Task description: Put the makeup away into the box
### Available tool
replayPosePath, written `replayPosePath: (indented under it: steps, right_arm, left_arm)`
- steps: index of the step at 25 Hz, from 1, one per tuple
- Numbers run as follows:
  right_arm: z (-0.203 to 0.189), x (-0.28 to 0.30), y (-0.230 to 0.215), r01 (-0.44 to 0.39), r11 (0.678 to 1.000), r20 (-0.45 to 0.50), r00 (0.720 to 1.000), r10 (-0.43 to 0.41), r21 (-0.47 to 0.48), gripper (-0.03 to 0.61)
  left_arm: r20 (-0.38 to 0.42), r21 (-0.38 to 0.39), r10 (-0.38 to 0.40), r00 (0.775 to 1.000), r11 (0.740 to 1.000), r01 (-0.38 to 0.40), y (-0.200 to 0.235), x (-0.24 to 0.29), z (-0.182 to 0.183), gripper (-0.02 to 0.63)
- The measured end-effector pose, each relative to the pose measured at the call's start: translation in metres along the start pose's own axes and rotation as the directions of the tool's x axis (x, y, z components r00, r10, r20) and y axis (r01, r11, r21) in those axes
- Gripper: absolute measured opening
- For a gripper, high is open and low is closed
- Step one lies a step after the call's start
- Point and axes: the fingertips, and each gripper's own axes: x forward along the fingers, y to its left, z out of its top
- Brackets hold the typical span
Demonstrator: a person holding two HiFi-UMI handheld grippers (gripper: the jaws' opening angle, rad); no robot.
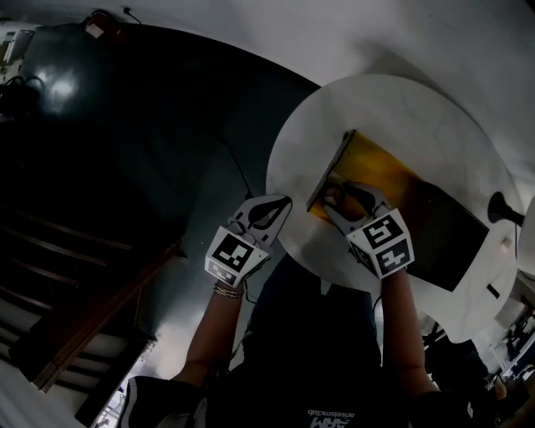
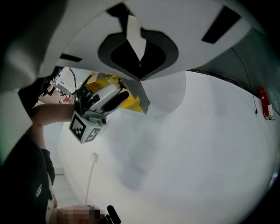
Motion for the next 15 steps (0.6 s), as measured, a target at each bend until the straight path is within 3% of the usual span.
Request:
replayPosePath:
  steps: [7, 15]
  right_arm:
    - [0.011, -0.03, 0.0, 0.037, 0.999, 0.076, 0.996, -0.036, -0.018, 0.237]
    - [0.013, -0.079, 0.0, 0.09, 0.996, 0.175, 0.98, -0.09, 0.012, 0.151]
  left_arm:
    - [0.009, 0.056, -0.02, 1.0, 0.998, 0.02, -0.014, 0.002, 0.019, 0.017]
    - [0.016, 0.156, -0.112, 0.994, 0.982, 0.109, -0.054, 0.015, 0.043, 0.017]
